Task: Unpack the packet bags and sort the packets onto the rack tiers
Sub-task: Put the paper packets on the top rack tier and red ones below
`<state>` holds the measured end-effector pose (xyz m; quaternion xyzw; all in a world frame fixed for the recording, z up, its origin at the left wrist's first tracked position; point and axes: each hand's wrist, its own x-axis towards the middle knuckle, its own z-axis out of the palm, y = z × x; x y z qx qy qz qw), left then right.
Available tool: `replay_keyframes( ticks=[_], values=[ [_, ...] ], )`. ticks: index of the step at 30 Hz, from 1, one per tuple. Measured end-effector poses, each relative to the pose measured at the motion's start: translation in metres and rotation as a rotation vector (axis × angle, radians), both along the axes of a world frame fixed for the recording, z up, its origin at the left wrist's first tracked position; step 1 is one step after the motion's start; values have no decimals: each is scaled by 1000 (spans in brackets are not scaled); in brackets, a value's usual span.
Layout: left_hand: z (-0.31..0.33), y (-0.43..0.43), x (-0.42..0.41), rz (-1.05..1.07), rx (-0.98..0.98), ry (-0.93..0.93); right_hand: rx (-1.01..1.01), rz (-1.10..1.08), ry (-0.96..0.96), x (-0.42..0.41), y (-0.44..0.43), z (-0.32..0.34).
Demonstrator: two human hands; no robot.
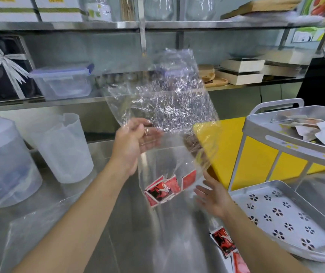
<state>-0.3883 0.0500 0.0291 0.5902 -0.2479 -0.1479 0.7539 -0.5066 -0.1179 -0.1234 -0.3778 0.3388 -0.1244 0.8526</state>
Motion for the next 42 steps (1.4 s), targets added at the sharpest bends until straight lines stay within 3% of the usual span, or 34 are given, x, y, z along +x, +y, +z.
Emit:
replay_keyframes(
  ticks=[3, 5, 8, 12, 18, 23, 27, 32, 34, 36, 39, 42],
  values=[
    [5, 3, 6, -31, -38, 6, 4, 122, -262, 3, 5, 0],
    [-2, 5, 13, 21, -71, 56, -80, 92, -322, 6, 6, 5],
    [-21, 13, 30, 68, -130, 262, -245, -27, -273, 2, 4, 18],
    [-71, 34, 53, 56, -116, 696, -395, -224, -288, -6, 0, 38],
    [-125, 49, 52, 162, -54, 876, -684, -263, -187, -14, 2, 66],
    [-134, 44, 41, 158, -51, 875, -671, -290, -175, -19, -1, 76],
    [-139, 47, 37, 113, -4, 899, -464, -295, -212, -22, 3, 69],
    [-142, 42, 37, 334, 85, 907, -374, -296, -220, -26, 8, 59],
    [-139, 38, 37, 521, 156, 842, -318, -332, -235, -32, 5, 56],
    [-126, 31, 30, 724, 305, 609, -305, -366, -233, -40, 3, 55],
    [-89, 13, 1, 860, 344, -3, -386, -402, -197, -54, -3, 54],
    [-67, -9, -24, 686, 177, -753, -526, -380, -133, -71, -13, 51]
  ],
)
